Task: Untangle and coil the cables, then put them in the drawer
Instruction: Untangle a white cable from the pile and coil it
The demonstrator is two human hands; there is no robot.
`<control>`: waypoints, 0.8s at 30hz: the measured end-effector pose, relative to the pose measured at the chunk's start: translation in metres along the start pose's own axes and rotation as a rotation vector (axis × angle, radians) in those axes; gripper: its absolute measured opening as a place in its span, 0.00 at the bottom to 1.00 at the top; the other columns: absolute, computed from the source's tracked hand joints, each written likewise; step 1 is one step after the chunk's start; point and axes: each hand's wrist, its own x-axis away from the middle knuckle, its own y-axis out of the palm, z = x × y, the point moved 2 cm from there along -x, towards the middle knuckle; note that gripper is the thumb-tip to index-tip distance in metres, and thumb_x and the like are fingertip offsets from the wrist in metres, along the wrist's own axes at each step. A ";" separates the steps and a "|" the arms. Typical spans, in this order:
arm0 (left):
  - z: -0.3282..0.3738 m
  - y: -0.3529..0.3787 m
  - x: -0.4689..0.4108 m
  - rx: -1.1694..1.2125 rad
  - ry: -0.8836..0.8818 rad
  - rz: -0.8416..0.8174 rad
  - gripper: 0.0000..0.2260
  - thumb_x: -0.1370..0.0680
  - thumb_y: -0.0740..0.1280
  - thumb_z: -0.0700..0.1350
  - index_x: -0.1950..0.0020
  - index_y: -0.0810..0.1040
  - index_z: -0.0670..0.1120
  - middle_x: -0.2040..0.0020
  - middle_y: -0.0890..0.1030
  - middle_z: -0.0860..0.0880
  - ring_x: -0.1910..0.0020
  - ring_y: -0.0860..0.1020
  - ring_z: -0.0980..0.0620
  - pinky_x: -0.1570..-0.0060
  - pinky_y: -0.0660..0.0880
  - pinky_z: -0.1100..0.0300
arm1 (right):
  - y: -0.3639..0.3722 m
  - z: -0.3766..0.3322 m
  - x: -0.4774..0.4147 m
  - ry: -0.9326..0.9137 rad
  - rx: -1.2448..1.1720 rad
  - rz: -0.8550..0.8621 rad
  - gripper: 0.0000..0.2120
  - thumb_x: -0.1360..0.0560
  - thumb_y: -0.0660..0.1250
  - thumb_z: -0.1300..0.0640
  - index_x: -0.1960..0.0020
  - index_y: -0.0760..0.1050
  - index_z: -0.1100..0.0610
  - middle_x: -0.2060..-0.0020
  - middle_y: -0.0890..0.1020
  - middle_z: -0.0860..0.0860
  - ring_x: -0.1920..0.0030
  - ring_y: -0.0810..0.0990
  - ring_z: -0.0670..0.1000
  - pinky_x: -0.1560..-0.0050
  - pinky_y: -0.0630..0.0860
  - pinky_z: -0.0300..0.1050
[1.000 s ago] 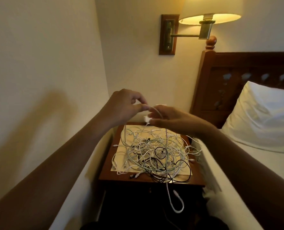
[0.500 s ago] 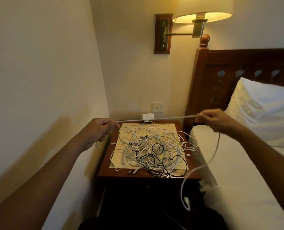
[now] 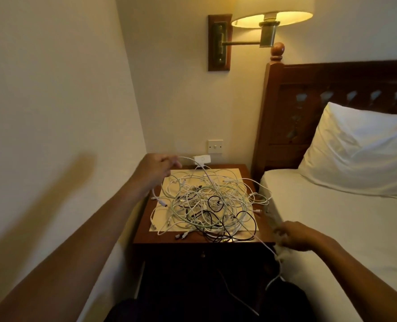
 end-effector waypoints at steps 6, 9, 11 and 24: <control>0.052 0.070 0.016 -0.311 0.276 -0.355 0.11 0.19 0.68 0.54 0.54 0.86 0.51 0.69 0.79 0.58 0.69 0.76 0.60 0.66 0.71 0.61 | -0.075 -0.136 0.044 -0.545 -0.803 0.042 0.19 0.18 0.68 0.51 0.28 0.73 0.51 0.47 0.86 0.49 0.47 0.85 0.46 0.48 0.81 0.39; 0.042 0.052 0.006 -0.346 0.303 -0.261 0.07 0.21 0.72 0.54 0.53 0.83 0.51 0.60 0.82 0.50 0.62 0.78 0.55 0.60 0.71 0.57 | -0.094 -0.134 0.048 -0.540 -0.876 0.215 0.11 0.15 0.63 0.54 0.44 0.82 0.56 0.69 0.74 0.48 0.70 0.71 0.47 0.70 0.70 0.39; 0.029 0.035 0.011 -0.334 0.294 -0.325 0.07 0.20 0.70 0.52 0.52 0.85 0.50 0.63 0.80 0.48 0.68 0.73 0.58 0.66 0.67 0.62 | -0.098 -0.113 0.040 -0.487 -0.827 0.341 0.13 0.16 0.63 0.53 0.50 0.85 0.54 0.70 0.73 0.46 0.70 0.68 0.46 0.70 0.65 0.38; -0.020 -0.034 0.028 -0.215 -0.156 -0.697 0.13 0.20 0.68 0.50 0.50 0.85 0.41 0.71 0.65 0.53 0.73 0.58 0.56 0.74 0.55 0.64 | -0.003 -0.008 -0.010 -0.194 -0.540 0.291 0.12 0.15 0.61 0.55 0.51 0.81 0.45 0.53 0.82 0.43 0.50 0.79 0.47 0.54 0.72 0.36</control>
